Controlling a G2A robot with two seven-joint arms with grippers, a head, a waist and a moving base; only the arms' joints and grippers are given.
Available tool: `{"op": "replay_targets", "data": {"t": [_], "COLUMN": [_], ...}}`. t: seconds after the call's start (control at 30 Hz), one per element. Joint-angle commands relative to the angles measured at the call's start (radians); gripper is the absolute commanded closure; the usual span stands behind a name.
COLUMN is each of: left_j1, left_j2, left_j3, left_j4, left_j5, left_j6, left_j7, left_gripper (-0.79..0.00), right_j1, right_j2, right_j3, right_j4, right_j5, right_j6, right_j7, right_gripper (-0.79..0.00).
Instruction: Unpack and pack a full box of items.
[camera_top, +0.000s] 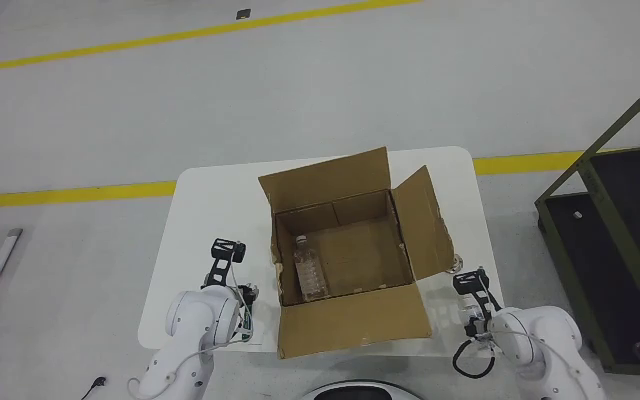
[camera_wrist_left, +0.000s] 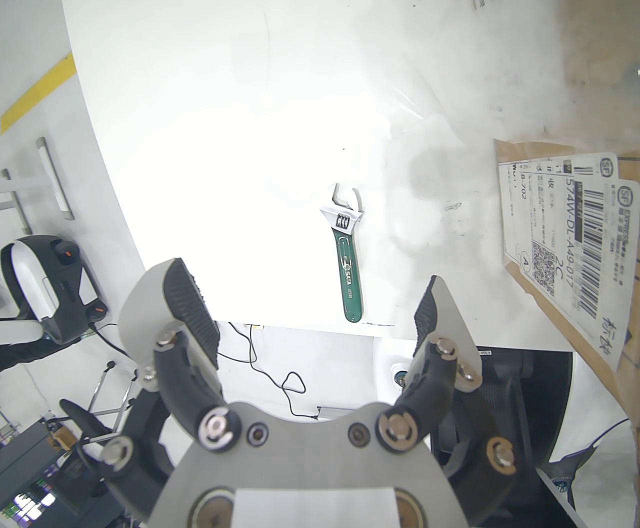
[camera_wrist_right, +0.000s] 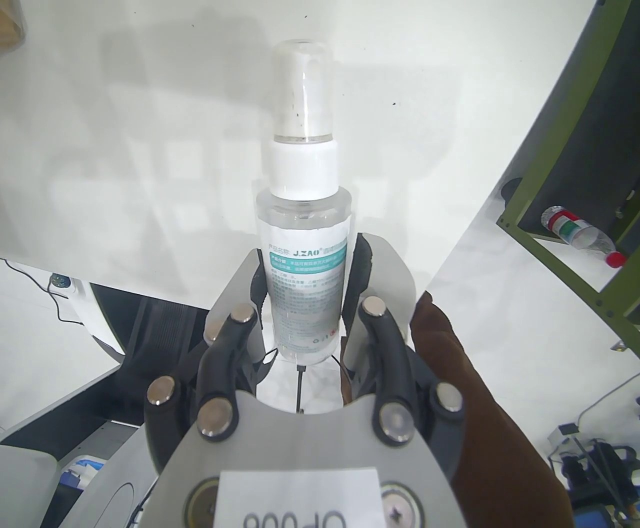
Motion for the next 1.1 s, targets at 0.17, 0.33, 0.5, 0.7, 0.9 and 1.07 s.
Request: {"op": "replay_targets", "data": {"t": [0.17, 0.33, 0.5, 0.7, 0.9, 1.07], "left_j1": [0.000, 0.000, 0.000, 0.000, 0.000, 0.000], "left_j2": [0.000, 0.000, 0.000, 0.000, 0.000, 0.000], "left_j3": [0.000, 0.000, 0.000, 0.000, 0.000, 0.000], "left_j4": [0.000, 0.000, 0.000, 0.000, 0.000, 0.000], "left_j5": [0.000, 0.000, 0.000, 0.000, 0.000, 0.000], "left_j6": [0.000, 0.000, 0.000, 0.000, 0.000, 0.000], "left_j7": [0.000, 0.000, 0.000, 0.000, 0.000, 0.000], "left_gripper": [-0.785, -0.785, -0.785, -0.785, -0.785, -0.785], "right_j1": [0.010, 0.018, 0.020, 0.015, 0.008, 0.019], "right_j2": [0.002, 0.003, 0.005, 0.012, 0.020, 0.024], "right_j3": [-0.011, -0.022, -0.005, 0.078, 0.249, 0.378], "right_j4": [0.015, 0.027, -0.014, -0.118, -0.324, -0.441], "right_j5": [0.001, 0.005, 0.038, 0.092, 0.245, 0.456], "right_j6": [0.000, 0.002, 0.001, 0.011, 0.030, 0.019], "right_j7": [-0.001, -0.001, 0.007, 0.014, 0.014, -0.012], "right_gripper": [-0.363, -0.280, 0.000, 0.000, 0.000, 0.000]}}
